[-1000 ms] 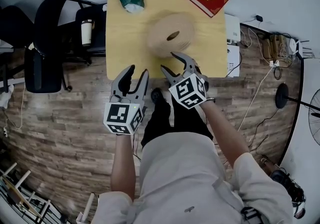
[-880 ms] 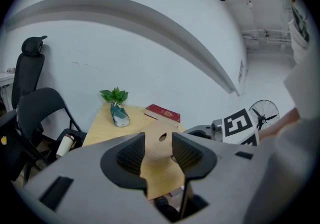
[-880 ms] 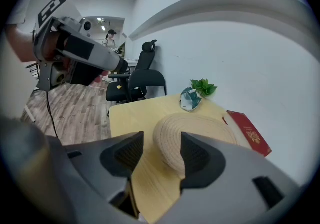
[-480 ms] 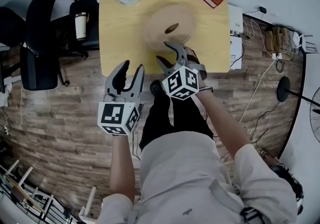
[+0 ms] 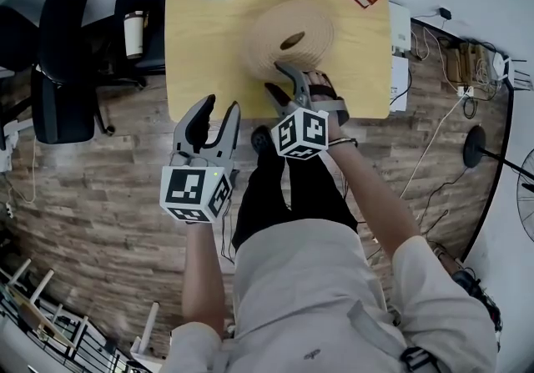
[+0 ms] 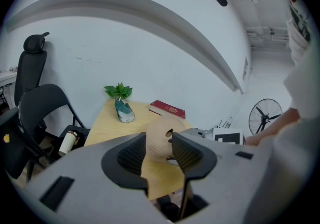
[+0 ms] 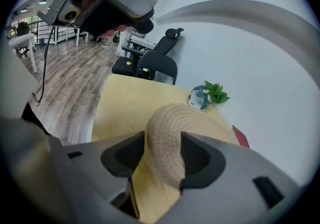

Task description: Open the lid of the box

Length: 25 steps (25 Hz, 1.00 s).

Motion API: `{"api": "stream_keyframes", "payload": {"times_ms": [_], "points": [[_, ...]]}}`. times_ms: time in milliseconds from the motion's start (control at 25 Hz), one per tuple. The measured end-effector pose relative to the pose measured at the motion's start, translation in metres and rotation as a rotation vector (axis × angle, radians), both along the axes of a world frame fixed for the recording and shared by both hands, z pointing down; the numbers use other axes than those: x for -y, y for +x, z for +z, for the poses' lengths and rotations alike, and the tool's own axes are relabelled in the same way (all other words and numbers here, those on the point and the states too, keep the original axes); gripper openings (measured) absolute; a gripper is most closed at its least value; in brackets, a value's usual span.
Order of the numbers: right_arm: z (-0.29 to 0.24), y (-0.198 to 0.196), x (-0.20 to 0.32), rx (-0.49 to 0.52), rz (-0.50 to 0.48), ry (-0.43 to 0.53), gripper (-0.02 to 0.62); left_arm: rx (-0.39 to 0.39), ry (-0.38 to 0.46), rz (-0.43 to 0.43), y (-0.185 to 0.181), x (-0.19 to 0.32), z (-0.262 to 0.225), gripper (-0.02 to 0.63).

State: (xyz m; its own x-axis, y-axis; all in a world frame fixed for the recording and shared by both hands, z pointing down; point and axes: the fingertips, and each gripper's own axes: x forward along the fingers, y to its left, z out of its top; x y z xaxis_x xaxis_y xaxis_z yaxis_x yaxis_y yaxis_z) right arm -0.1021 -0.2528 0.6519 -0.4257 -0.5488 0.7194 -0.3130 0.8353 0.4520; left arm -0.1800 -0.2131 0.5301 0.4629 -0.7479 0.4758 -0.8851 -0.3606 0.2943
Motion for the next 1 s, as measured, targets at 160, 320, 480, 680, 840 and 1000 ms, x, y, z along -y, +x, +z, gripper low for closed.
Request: {"api": "stream_keyframes", "payload": {"times_ms": [160, 320, 480, 680, 840, 1000], "points": [[0.000, 0.002, 0.004, 0.009, 0.019, 0.002, 0.202, 0.000, -0.004, -0.007, -0.002, 0.001, 0.002, 0.150], [0.000, 0.002, 0.004, 0.002, 0.010, 0.011, 0.198, -0.002, -0.007, -0.009, -0.002, 0.002, 0.003, 0.150], [-0.001, 0.001, 0.002, 0.004, 0.001, 0.007, 0.184, -0.001, -0.008, -0.014, -0.002, 0.002, 0.003, 0.150], [-0.003, 0.002, 0.002, 0.028, 0.001, -0.028, 0.183, -0.002, -0.008, -0.012, 0.001, 0.003, 0.003, 0.150], [-0.010, 0.003, 0.001, 0.058, 0.002, -0.054, 0.181, -0.004, -0.003, -0.014, 0.004, 0.001, 0.000, 0.150], [-0.017, 0.005, 0.000, 0.083, 0.003, -0.079, 0.179, -0.003, 0.003, -0.018, 0.006, 0.002, -0.005, 0.150]]}}
